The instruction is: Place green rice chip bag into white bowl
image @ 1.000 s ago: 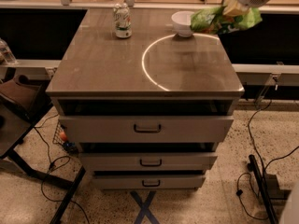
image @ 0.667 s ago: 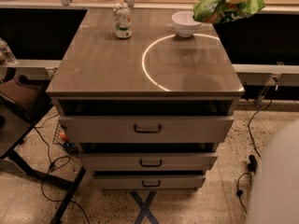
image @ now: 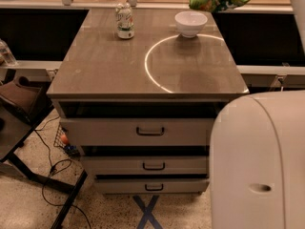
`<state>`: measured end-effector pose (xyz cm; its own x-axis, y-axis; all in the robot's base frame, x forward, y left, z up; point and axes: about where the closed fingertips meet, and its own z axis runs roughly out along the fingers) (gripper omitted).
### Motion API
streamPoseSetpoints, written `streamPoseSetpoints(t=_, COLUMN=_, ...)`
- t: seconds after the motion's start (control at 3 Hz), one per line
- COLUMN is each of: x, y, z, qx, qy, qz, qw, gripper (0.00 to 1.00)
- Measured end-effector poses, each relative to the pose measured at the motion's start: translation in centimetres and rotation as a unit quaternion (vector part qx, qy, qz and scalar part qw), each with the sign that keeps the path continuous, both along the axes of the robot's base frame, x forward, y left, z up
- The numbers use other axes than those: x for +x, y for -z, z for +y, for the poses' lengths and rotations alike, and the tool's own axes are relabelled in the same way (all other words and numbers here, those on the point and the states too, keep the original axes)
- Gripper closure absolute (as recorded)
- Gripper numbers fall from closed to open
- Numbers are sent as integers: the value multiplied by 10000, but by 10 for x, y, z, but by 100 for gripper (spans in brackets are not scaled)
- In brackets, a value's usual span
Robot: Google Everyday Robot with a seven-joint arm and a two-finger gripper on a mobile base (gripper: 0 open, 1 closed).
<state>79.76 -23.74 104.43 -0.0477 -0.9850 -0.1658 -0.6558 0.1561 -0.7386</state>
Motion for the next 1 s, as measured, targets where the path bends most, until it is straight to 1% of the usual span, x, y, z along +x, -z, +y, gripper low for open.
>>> streamPoseSetpoints(t=0.33, x=23, y=-1, z=10, qx=147, qy=191, qz=-202, qw=9995, gripper=100)
streamPoseSetpoints(t=0.67, x=46, y=4, z=15, qx=308, qy=365, qz=-403, qw=9980, gripper=100)
streamPoseSetpoints(t=1.0, x=62, y=12, z=23, qx=469, qy=434, qz=-514, qw=9966, gripper=100)
